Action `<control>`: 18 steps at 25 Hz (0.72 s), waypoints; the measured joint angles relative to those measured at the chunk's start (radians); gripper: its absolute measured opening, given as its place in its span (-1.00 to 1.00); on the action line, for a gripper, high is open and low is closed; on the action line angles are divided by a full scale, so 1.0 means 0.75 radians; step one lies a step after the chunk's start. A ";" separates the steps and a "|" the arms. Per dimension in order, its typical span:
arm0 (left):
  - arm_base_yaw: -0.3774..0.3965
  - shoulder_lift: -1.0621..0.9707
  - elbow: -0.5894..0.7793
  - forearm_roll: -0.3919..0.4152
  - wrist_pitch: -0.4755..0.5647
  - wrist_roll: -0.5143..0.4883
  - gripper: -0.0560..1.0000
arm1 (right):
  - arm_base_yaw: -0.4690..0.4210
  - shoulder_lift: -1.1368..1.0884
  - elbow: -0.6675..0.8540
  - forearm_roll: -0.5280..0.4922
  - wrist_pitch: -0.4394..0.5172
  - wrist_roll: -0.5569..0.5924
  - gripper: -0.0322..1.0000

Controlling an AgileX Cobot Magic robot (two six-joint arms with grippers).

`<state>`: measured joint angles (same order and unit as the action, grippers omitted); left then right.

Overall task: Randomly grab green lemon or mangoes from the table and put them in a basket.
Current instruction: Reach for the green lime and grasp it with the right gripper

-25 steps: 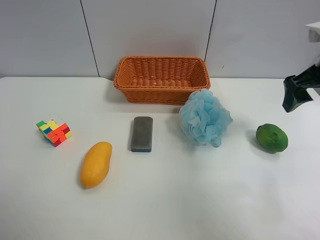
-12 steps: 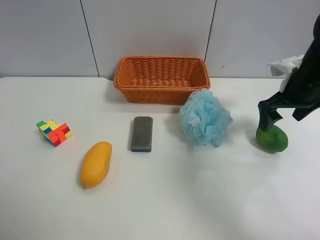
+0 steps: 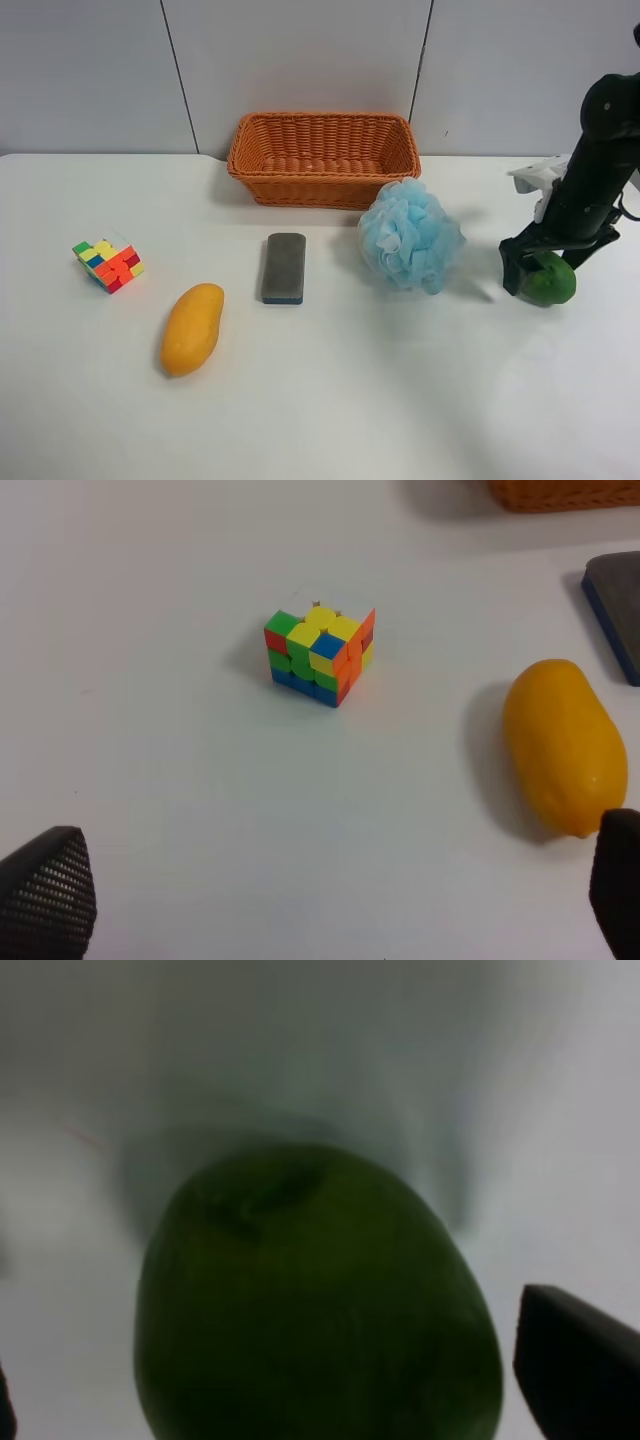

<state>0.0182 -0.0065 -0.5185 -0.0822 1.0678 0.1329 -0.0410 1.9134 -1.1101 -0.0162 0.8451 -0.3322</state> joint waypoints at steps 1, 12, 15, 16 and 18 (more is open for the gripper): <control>0.000 0.000 0.000 0.000 0.000 0.000 0.99 | 0.000 0.013 0.001 0.000 -0.004 -0.001 0.98; 0.000 0.000 0.000 0.000 0.000 0.000 0.99 | 0.000 0.029 0.002 -0.002 -0.025 -0.039 0.72; 0.000 0.000 0.000 0.000 0.000 0.000 0.99 | -0.001 0.029 0.002 -0.014 -0.025 -0.039 0.30; 0.000 0.000 0.000 0.000 0.000 0.000 0.99 | -0.001 0.029 0.002 -0.020 -0.025 -0.039 0.30; 0.000 0.000 0.000 0.000 0.000 0.000 0.99 | -0.001 0.029 0.002 -0.025 -0.025 -0.039 0.30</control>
<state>0.0182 -0.0065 -0.5185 -0.0822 1.0678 0.1329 -0.0417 1.9350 -1.1088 -0.0352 0.8261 -0.3616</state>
